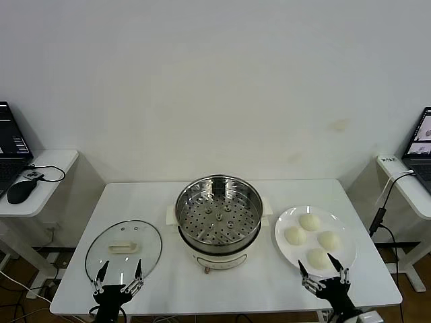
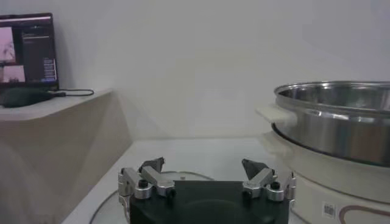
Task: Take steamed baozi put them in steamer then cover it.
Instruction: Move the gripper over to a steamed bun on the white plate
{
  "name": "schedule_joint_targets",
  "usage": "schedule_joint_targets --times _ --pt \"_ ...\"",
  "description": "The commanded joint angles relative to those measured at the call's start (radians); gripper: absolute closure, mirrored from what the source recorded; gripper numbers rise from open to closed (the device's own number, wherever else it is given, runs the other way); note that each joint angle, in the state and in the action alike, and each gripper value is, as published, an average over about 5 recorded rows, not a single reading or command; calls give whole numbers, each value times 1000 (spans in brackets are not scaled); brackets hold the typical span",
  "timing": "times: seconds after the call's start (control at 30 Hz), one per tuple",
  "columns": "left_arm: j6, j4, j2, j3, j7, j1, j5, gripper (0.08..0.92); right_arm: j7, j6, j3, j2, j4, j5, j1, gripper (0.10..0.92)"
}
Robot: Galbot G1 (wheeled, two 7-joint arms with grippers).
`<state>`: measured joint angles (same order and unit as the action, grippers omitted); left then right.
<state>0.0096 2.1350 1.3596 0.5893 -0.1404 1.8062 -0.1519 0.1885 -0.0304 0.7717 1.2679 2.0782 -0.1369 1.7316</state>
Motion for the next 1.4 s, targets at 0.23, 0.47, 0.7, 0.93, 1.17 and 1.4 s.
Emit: schedule_joint_targets --times 0.23,0.47,0.7,0.93,1.17,1.4 --pt "15 4 -24 6 5 -41 46 177 121 -135 86 -286 -96 361 -264 203" --pt "21 -6 -8 5 0 -52 49 177 331 -110 11 -511 -296 508 -468 203" --pt "16 -7 4 9 -12 -58 78 177 553 29 -173 -702 -480 583 -686 202" --pt "9 -7 5 30 -21 -59 104 177 717 100 -482 -766 -691 532 -982 203" --pt "7 -11 4 40 -21 -59 109 177 824 126 -790 -745 -792 472 -1229 203" --pt "8 -5 -4 54 -21 -55 108 177 890 113 -1035 -665 -911 422 -1422 203"
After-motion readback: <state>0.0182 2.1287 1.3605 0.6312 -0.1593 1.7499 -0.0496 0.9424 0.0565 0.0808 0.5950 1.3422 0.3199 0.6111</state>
